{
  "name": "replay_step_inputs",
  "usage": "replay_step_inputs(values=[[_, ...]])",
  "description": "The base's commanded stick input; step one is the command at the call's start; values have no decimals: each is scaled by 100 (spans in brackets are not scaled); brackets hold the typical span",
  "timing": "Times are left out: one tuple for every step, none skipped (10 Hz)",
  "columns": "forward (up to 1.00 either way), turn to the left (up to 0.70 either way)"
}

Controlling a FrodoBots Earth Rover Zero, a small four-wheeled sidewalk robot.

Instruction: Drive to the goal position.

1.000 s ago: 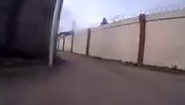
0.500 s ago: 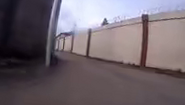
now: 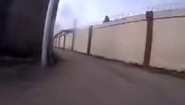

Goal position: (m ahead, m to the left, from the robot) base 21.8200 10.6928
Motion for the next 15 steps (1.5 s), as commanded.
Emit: replay_step_inputs(values=[[50, 0], [50, 0], [50, 0], [50, 0], [50, 0], [50, 0], [50, 0], [50, 0], [50, 0], [50, 0], [50, 0], [50, 0], [50, 0], [50, 0], [50, 0]])
